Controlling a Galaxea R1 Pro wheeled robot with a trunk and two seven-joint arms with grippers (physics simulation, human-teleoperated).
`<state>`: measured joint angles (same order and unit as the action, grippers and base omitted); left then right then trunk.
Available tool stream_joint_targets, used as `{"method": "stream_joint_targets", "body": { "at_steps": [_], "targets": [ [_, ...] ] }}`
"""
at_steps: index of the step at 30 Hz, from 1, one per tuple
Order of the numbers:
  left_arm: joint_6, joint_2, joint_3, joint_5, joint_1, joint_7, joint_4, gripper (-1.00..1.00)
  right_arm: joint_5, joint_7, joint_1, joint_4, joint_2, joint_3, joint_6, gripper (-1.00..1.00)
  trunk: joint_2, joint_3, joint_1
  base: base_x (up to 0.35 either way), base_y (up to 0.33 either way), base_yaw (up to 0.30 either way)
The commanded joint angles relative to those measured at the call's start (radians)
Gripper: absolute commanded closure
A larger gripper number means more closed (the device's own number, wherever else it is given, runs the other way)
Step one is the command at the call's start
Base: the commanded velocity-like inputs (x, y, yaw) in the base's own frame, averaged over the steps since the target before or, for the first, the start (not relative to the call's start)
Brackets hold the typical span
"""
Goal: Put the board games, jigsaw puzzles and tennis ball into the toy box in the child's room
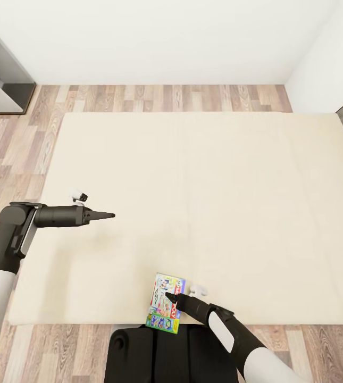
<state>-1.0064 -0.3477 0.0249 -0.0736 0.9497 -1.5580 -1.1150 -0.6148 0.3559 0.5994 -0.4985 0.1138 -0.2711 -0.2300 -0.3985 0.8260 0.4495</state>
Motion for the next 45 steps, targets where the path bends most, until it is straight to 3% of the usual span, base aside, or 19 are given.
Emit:
{"method": "stream_joint_targets", "body": {
  "at_steps": [1, 45],
  "targets": [
    [-0.011, -0.001, 0.0, 0.0, 0.0, -0.004, 0.0, -1.0, -0.008, 0.0, 0.0, -0.001, 0.0, -0.002, -0.005, -1.0, -0.001, 0.001, 0.001, 0.0, 0.063, 0.0],
    [-0.011, -0.001, 0.0, 0.0, 0.0, -0.004, 0.0, -1.0, -0.008, 0.0, 0.0, -0.001, 0.0, -0.002, -0.003, -1.0, -0.001, 0.001, 0.001, 0.0, 0.05, 0.0]
  ]
}}
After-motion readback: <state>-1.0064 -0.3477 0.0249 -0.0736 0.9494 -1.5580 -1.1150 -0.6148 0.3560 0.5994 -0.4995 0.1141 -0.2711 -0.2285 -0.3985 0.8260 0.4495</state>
